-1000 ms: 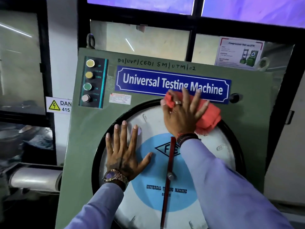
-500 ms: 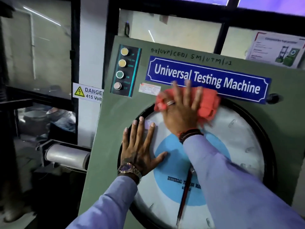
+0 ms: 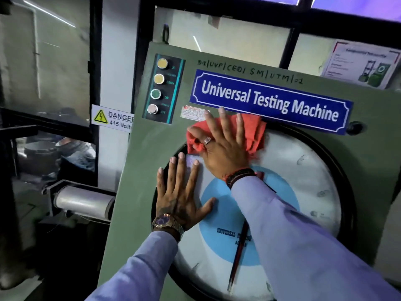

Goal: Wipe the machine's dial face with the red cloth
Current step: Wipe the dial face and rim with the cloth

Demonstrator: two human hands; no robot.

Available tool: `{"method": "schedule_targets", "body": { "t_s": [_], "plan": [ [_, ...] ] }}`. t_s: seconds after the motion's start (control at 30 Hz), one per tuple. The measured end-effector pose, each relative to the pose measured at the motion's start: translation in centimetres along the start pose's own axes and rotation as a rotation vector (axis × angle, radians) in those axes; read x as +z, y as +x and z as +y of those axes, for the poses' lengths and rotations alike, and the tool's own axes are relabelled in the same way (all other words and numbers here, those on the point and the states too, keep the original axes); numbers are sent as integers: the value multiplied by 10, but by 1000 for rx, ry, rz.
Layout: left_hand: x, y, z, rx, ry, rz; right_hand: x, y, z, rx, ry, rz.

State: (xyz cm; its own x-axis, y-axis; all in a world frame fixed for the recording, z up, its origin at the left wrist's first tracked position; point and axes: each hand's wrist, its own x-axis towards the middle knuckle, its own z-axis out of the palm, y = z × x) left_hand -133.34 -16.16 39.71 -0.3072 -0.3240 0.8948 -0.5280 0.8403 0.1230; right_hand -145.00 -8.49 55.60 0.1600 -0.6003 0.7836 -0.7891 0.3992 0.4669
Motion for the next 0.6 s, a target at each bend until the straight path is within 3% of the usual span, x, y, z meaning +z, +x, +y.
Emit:
{"method": "schedule_targets", "body": {
  "t_s": [0.07, 0.2, 0.3, 0.37, 0.5, 0.53, 0.6],
  "plan": [
    [2, 2, 8, 14, -5, 1, -5, -4, 17, 108, -20, 23],
    [3, 17, 24, 91, -42, -12, -22, -34, 84, 674, -104, 116],
    [-4, 42, 32, 105, -28, -2, -24, -47, 98, 910, -74, 118],
    [-5, 60, 54, 150, -66, 15, -23, -50, 96, 922, -94, 121],
    [-10, 94, 94, 147, -115, 31, -18, -53, 110, 637, -87, 86],
    [-10, 97, 96, 143, -113, 14, -19, -61, 116, 629, -99, 86],
    [-8, 98, 99, 148, -95, -15, -20, -87, 128, 821, -117, 135]
  ]
}}
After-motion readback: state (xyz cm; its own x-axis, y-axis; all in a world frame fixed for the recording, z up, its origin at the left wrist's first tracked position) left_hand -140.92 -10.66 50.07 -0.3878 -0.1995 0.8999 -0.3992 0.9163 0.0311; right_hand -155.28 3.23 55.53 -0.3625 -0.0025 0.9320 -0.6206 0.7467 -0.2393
